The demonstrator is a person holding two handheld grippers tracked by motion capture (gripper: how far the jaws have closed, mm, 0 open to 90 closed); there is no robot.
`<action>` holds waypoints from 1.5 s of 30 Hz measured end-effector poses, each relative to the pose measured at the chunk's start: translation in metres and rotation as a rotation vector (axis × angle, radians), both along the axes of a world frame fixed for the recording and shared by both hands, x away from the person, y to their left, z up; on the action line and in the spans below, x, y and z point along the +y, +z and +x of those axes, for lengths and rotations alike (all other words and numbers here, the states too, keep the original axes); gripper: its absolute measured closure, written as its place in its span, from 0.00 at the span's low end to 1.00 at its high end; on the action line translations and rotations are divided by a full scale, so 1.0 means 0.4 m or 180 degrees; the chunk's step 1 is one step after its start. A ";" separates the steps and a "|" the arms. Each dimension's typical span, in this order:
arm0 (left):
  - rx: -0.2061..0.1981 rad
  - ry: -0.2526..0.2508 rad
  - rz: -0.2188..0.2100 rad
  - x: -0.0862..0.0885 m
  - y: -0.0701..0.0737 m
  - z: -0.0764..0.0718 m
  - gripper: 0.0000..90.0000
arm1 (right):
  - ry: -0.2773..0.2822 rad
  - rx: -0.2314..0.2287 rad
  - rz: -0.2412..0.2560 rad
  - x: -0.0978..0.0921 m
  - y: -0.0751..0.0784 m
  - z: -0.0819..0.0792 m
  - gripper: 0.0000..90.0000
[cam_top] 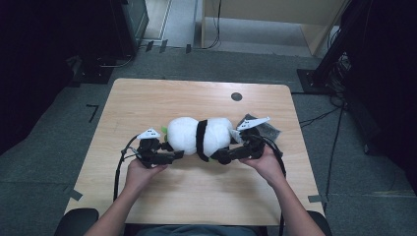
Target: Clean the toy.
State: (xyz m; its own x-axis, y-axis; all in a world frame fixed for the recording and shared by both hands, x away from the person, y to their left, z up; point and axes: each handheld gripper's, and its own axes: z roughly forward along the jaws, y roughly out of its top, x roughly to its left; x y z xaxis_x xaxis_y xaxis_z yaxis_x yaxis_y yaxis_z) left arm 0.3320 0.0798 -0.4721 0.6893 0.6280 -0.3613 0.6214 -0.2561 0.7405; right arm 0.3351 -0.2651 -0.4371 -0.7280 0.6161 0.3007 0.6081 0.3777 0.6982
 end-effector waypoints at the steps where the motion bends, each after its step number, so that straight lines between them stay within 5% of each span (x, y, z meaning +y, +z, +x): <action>1: 0.0003 0.0002 0.0009 0.000 0.000 0.000 0.32 | 0.0010 -0.0014 -0.0001 -0.002 -0.002 -0.001 0.31; 14: -0.0004 0.0006 0.0285 0.004 0.001 -0.006 0.32 | 0.0055 -0.0162 -0.0070 -0.015 -0.008 -0.003 0.33; 22: -0.0047 0.0015 0.0259 0.019 0.027 -0.024 0.32 | 0.0030 -0.0310 -0.0055 -0.026 0.000 -0.003 0.33; 28: -0.0226 0.0102 0.0064 0.045 0.051 -0.021 0.33 | -0.0052 -0.0446 0.0084 -0.041 0.026 -0.010 0.33; 45: -0.0263 0.0010 0.0168 0.025 0.071 0.036 0.28 | -0.0362 -0.0648 0.0041 -0.091 0.037 0.024 0.36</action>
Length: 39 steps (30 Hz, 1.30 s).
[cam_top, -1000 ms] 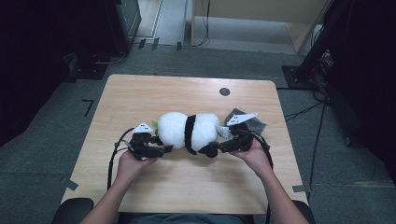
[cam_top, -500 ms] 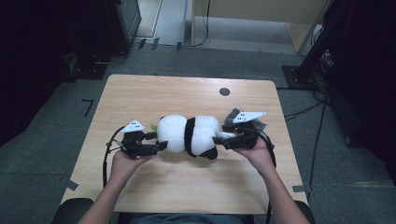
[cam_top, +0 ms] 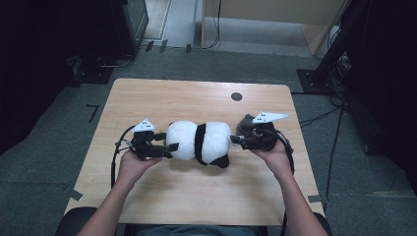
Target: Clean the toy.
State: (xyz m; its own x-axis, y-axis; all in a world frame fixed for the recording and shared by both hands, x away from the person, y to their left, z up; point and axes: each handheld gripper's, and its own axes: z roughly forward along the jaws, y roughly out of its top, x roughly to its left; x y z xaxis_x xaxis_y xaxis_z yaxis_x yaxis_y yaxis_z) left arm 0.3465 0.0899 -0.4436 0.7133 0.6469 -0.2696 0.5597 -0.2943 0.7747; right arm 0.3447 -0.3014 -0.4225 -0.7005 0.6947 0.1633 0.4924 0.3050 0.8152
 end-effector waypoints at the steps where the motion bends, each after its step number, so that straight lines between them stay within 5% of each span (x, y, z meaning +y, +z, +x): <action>1: 0.0005 -0.0009 0.0014 0.000 0.002 0.002 0.28 | -0.0028 -0.0010 0.0003 -0.003 0.001 0.002 0.36; 8: -0.0042 -0.0083 -0.0017 0.010 0.025 0.012 0.28 | -0.0190 -0.0087 -0.0055 -0.030 0.006 0.005 0.36; 19: -0.0072 -0.0082 0.0043 -0.008 0.000 0.034 0.28 | -0.0447 -0.0111 -0.0085 -0.084 -0.007 0.035 0.38; 32: -0.0036 -0.0066 0.0003 -0.005 -0.008 0.037 0.27 | -0.0601 0.0069 -0.0206 -0.113 -0.092 0.098 0.41; 39: -0.0041 -0.0074 0.0002 -0.005 -0.009 0.036 0.27 | -0.0624 0.0134 -0.0410 -0.111 -0.138 0.113 0.41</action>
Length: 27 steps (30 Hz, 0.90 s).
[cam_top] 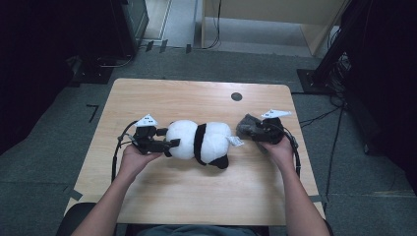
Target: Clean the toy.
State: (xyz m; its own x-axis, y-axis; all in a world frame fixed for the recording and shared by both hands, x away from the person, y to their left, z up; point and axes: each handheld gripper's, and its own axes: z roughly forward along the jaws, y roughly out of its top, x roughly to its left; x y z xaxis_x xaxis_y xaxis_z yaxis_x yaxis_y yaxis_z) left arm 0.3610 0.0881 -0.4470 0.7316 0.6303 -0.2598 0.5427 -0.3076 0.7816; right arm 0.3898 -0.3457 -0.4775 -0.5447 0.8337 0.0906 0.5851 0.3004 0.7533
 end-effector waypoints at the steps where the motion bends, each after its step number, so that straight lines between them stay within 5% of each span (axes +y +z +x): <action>1: -0.0005 -0.0002 0.0003 0.000 0.000 0.000 0.27 | 0.0001 -0.0005 -0.0031 -0.001 -0.003 0.000 0.41; 14: -0.0028 0.0020 -0.0027 0.000 -0.004 -0.002 0.27 | -0.0231 0.0193 -0.0140 -0.020 -0.066 0.016 0.53; 20: -0.0028 0.0024 -0.0006 0.001 -0.006 -0.005 0.27 | -0.0280 0.0127 -0.0091 -0.029 -0.087 0.012 0.57; 24: -0.0028 0.0032 -0.0001 0.000 -0.007 -0.006 0.27 | -0.0253 -0.0057 -0.0247 -0.026 -0.096 0.003 0.63; 27: -0.0016 0.0036 0.0008 0.000 -0.010 -0.005 0.27 | -0.0327 0.0016 -0.0083 -0.036 -0.096 0.006 0.66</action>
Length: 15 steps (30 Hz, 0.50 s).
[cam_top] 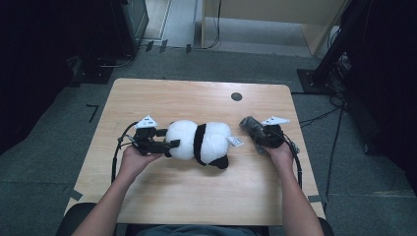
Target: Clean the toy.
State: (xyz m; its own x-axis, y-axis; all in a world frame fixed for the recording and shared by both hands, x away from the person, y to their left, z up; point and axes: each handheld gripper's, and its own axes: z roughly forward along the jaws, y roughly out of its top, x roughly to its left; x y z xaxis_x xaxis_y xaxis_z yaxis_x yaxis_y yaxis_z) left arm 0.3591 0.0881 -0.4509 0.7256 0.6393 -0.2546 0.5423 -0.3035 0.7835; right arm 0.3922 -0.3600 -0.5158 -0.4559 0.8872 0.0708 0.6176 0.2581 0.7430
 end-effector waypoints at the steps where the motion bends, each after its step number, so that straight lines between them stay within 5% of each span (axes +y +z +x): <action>1: 0.0017 0.0000 0.0001 0.000 -0.001 0.001 0.27 | -0.0030 0.0029 0.0058 -0.003 0.001 0.001 0.68; 8: 0.0007 0.0005 0.0031 0.000 -0.001 -0.001 0.27 | -0.0195 0.0253 0.0029 -0.003 0.036 0.012 0.83; 15: 0.0193 0.0035 0.0062 0.002 -0.009 0.010 0.18 | -0.0187 0.0179 0.0210 0.010 0.093 0.006 0.85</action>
